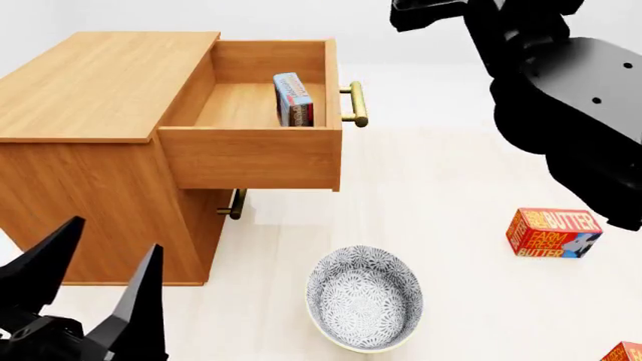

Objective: Put the chocolate pudding in the top drawer of the cabinet and close it.

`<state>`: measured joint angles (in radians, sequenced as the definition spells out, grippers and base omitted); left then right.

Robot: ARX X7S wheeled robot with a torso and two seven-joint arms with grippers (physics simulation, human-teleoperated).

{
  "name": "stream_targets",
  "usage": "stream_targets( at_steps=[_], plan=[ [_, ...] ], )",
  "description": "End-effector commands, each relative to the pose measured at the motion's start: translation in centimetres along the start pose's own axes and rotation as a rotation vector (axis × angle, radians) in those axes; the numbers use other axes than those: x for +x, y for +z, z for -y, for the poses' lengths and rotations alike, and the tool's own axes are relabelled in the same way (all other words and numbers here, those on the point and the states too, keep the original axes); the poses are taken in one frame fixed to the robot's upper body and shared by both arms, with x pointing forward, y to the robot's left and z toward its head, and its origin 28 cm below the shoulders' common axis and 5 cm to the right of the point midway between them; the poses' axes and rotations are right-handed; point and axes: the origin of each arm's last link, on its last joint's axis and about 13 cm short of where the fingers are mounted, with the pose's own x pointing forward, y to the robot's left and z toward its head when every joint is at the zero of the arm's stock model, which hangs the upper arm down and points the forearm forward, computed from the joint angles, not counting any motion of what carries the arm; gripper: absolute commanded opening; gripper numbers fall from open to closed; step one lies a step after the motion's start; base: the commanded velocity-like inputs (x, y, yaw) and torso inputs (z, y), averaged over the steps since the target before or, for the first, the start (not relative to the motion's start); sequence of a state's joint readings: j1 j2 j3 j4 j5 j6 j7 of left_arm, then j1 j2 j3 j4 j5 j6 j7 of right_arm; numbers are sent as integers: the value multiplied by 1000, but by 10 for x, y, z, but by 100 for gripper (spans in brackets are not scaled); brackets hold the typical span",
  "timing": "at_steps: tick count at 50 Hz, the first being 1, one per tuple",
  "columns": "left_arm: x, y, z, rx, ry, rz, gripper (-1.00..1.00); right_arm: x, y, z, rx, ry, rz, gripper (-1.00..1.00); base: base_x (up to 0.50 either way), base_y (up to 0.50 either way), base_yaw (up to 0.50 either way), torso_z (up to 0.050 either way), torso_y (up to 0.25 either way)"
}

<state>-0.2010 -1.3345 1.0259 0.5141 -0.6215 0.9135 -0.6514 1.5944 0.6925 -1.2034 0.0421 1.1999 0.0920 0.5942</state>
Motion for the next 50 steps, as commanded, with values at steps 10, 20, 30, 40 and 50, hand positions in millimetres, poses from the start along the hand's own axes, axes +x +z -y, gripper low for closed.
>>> stream_targets(
  at_steps=[10, 20, 30, 40, 50],
  plan=[
    [6, 1, 4, 7, -11, -8, 100, -86, -33, 19, 40, -31, 30, 100, 0, 0, 0, 0, 0],
    [9, 2, 7, 13, -15, -15, 100, -122, -52, 24, 19, -91, 68, 100, 0, 0, 0, 0, 0],
    [15, 0, 10, 36, 0, -22, 100, -156, -67, 23, -8, -128, 103, 100, 0, 0, 0, 0, 0],
    [30, -3, 14, 41, -2, -33, 100, -176, -72, 27, 2, -178, 105, 100, 0, 0, 0, 0, 0],
    [48, -6, 20, 23, -36, -34, 100, -192, -79, 35, 8, -242, 102, 100, 0, 0, 0, 0, 0]
  ],
)
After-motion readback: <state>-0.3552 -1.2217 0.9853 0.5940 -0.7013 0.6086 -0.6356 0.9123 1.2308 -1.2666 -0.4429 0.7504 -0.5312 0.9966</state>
